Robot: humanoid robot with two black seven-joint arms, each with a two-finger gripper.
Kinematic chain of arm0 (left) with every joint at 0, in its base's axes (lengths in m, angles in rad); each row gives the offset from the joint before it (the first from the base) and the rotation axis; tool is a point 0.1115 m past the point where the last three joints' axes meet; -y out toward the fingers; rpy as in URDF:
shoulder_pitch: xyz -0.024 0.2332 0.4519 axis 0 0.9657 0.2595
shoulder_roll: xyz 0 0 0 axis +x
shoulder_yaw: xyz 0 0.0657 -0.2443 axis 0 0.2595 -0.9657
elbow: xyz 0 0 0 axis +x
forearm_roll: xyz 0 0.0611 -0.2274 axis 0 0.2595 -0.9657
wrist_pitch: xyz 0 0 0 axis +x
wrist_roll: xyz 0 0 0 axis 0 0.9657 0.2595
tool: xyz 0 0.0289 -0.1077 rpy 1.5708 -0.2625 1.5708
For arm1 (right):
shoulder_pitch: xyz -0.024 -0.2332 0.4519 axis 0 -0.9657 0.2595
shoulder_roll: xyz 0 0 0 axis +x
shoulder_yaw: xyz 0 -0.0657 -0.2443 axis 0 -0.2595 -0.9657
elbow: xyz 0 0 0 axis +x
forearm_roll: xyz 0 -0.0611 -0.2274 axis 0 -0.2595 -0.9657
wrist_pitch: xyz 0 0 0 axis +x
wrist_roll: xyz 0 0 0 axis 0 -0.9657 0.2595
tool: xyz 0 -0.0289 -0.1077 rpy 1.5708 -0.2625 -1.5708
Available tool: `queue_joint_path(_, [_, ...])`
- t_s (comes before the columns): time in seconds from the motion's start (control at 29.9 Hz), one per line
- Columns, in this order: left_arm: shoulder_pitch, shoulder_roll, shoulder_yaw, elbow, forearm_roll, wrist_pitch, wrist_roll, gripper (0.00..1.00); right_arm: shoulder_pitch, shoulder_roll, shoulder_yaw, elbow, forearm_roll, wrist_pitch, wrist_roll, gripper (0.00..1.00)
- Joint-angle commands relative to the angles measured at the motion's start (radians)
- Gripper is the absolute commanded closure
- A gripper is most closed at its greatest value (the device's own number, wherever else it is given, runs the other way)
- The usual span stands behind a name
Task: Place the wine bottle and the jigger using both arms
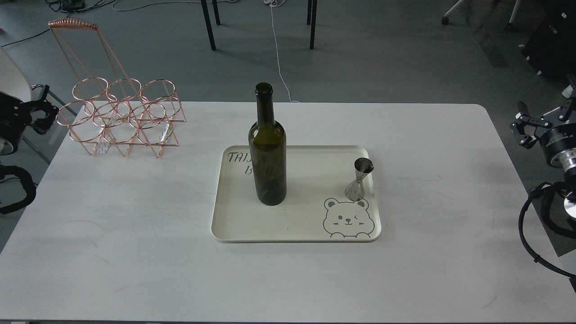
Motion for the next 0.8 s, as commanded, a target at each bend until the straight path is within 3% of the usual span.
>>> queue_joint_path(0.0, [0.0,0.001,0.001,0.0,0.005,0.0,-0.003,0.02,-0.002,0.0,-0.002,0.0,0.0,0.0,0.0,0.01])
queue_joint_path(0.3, [-0.005,0.001,0.001,0.0,0.006,0.0,-0.003,0.02,0.01,-0.028,-0.019,0.009,-0.027,0.006,0.0,0.01])
queue_joint_path(0.5, [-0.005,0.004,-0.003,-0.002,0.011,0.0,-0.006,0.02,0.062,-0.103,-0.045,0.091,-0.223,-0.006,0.0,0.01])
queue_joint_path(0.77, [-0.003,-0.003,0.0,-0.002,0.012,0.0,0.002,0.02,0.089,-0.245,-0.06,0.454,-0.625,-0.258,0.0,0.01])
